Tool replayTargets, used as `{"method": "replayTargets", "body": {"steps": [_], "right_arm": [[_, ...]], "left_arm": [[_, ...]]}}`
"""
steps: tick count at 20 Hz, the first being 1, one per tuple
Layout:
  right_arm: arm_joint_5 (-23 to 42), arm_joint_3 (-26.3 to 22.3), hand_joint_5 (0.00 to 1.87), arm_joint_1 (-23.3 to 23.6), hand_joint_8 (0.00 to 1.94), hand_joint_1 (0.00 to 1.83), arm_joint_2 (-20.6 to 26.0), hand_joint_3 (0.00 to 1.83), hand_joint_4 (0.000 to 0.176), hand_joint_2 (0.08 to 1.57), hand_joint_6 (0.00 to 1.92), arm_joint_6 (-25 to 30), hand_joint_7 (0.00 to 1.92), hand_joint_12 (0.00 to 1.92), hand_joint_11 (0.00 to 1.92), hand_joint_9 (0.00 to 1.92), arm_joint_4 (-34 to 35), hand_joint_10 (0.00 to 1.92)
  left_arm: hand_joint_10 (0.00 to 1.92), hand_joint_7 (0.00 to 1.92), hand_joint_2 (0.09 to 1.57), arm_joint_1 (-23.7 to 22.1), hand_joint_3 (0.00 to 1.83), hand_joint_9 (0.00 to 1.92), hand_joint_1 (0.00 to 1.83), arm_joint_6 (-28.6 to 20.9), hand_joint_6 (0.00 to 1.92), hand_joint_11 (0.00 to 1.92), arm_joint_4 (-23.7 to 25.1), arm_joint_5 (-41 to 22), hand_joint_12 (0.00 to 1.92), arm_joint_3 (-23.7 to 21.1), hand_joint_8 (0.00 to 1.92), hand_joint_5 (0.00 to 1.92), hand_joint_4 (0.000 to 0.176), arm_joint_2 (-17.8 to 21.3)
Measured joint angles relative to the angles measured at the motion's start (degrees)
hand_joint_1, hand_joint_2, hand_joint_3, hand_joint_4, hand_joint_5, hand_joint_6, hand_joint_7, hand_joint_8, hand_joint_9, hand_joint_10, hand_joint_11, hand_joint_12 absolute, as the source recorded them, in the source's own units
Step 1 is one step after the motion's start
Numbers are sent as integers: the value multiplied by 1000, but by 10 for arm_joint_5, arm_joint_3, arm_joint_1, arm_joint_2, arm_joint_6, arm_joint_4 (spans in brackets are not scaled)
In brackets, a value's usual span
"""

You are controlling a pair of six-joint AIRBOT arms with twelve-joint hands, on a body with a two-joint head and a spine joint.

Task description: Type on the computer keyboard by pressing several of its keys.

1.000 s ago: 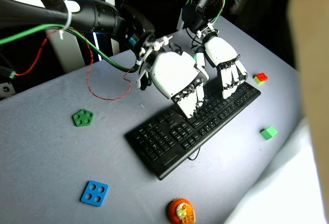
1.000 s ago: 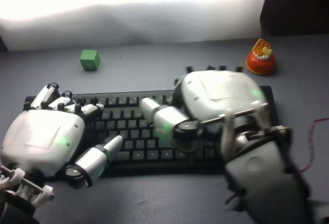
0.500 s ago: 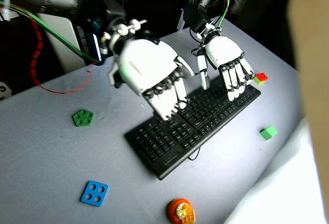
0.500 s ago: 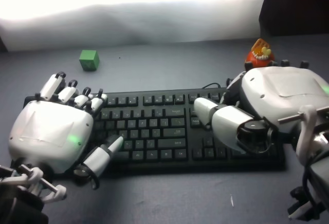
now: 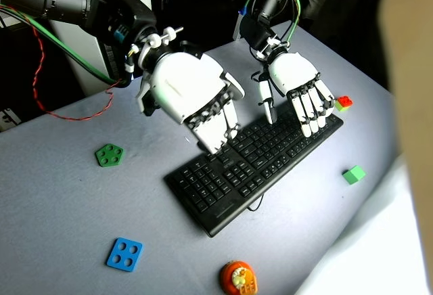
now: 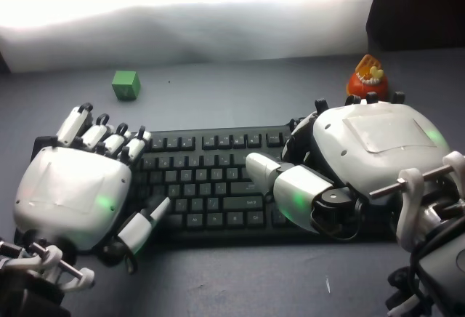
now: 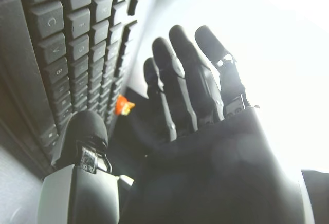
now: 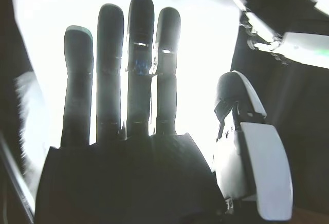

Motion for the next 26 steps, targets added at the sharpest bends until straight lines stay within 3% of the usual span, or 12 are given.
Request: {"method": "replayTargets", "body": {"steps": [4, 7, 11, 13, 16, 18, 19, 20, 21, 23, 25, 26], "right_arm": [[-1, 0, 927, 0, 62, 60, -4, 3, 0, 1267, 256, 0, 1114, 1743, 487, 762, 5, 1150], [-1, 0, 920, -3, 61, 64, -4, 5, 0, 1274, 255, 1, 1113, 1734, 484, 755, 3, 1143], [-1, 0, 929, -3, 50, 70, -4, 0, 0, 1269, 244, 2, 1109, 1720, 512, 789, 4, 1088], [-2, 0, 930, -3, 44, 93, -4, 0, 0, 1265, 243, 2, 1104, 1721, 506, 770, 5, 1116], [-2, 0, 942, -3, 45, 77, -4, 1, 0, 1270, 247, 2, 1112, 1707, 500, 764, 5, 1125], [-2, 0, 940, -2, 45, 53, -4, 3, 0, 1273, 247, 2, 1115, 1726, 487, 764, 5, 1133], [-2, 0, 932, -2, 41, 62, -4, 2, 0, 1272, 244, 2, 1109, 1724, 470, 755, 5, 1133], [-2, 0, 935, -2, 43, 75, -4, 0, 0, 1267, 246, 2, 1114, 1728, 462, 756, 5, 1137], [-2, 0, 938, -2, 45, 73, -4, 0, 0, 1265, 247, 2, 1121, 1746, 449, 750, 5, 1147], [-2, 0, 940, -1, 48, 77, -4, 0, 0, 1262, 247, 2, 1130, 1756, 444, 747, 4, 1153], [-2, 0, 945, 2, 50, 54, -3, 2, 0, 1271, 249, 1, 1135, 1763, 458, 748, 4, 1163], [-2, 0, 944, 2, 48, 58, -3, 2, 0, 1271, 248, 1, 1132, 1764, 449, 739, 4, 1161]], "left_arm": [[317, 535, 1265, 16, 0, 385, 315, -15, 0, 0, 0, -5, 1224, 0, 0, 447, 10, 0], [284, 492, 1175, 23, 0, 363, 601, -24, 5, 0, -1, -18, 1202, 3, 6, 405, 21, -11], [118, 246, 1000, 24, 0, 190, 942, -32, 0, 0, 16, -37, 892, 7, 0, 242, 72, -23], [64, 149, 1002, 23, 0, 125, 999, -34, 5, 0, 19, -44, 660, 7, 2, 175, 86, -24], [30, 136, 1032, 23, 1, 109, 1043, -40, 1, 0, 23, -44, 485, 8, 4, 161, 90, -24], [26, 134, 1038, 23, 3, 109, 1014, -42, 3, 0, 23, -45, 474, 9, 2, 166, 91, -27], [25, 134, 1038, 22, 3, 118, 948, -44, 1, 0, 24, -45, 546, 9, 1, 143, 101, -27], [32, 138, 1054, 21, 10, 139, 899, -44, 2, 0, 23, -45, 567, 9, 3, 141, 94, -27], [63, 208, 1085, 21, 17, 227, 773, -47, 15, 0, 19, -45, 781, 11, 21, 179, 77, -27], [106, 344, 1199, 19, 36, 365, 352, -51, 30, 0, 8, -45, 1080, 15, 42, 243, 38, -27], [110, 448, 1238, 19, 13, 435, 42, -65, 38, 0, -11, -33, 1198, 14, 27, 336, 18, -27], [115, 489, 1227, 19, 2, 462, 8, -67, 49, 0, -16, -27, 1238, 12, 30, 385, 3, -26]]}}
